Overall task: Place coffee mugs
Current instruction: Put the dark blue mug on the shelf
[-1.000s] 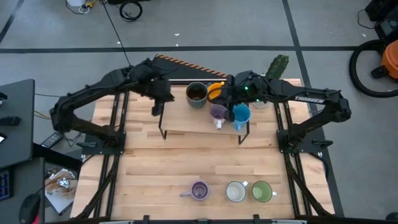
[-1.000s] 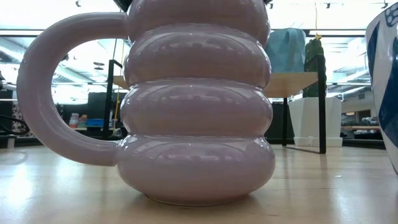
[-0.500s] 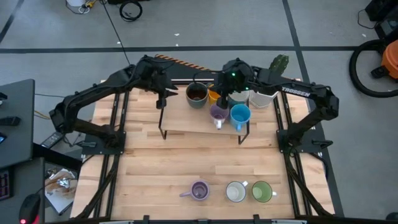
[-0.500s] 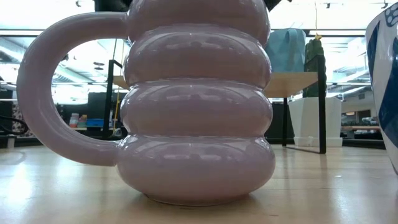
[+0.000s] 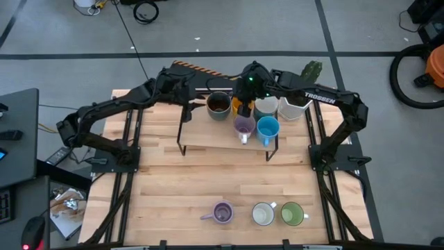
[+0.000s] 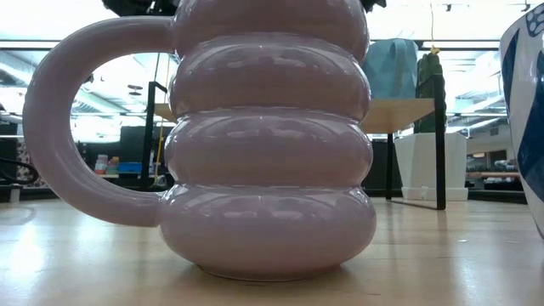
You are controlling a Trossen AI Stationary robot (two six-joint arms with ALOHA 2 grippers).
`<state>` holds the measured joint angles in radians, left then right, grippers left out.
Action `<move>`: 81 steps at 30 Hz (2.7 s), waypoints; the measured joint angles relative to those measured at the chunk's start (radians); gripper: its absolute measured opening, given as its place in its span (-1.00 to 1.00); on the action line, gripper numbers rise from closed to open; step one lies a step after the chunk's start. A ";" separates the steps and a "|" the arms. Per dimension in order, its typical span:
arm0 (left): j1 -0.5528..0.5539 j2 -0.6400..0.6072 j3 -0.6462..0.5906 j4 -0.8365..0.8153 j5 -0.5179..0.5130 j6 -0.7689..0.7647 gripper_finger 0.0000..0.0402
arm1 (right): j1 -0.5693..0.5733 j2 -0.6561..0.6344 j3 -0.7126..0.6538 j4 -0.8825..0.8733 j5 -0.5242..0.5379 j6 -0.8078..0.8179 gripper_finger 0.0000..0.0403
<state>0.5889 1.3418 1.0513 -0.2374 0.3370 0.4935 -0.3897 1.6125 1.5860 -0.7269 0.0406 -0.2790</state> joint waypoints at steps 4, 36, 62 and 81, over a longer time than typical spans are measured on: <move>-0.022 0.000 -0.012 0.022 0.000 0.011 -0.36 | -0.001 0.003 0.000 -0.003 0.035 -0.020 -0.91; -0.076 -0.056 -0.011 -0.043 -0.031 0.042 -0.36 | 0.123 -0.075 0.002 -0.022 0.064 -0.063 -0.91; -0.093 0.020 -0.011 -0.010 -0.026 0.015 -0.36 | 0.217 -0.011 0.000 -0.026 0.203 -0.132 -0.91; -0.093 0.006 -0.011 -0.024 -0.020 0.043 -0.36 | 0.236 -0.037 0.000 -0.025 0.205 -0.137 -0.91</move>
<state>0.4959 1.3482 1.0403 -0.2610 0.3166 0.5362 -0.1538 1.5757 1.5860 -0.7523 0.2453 -0.4164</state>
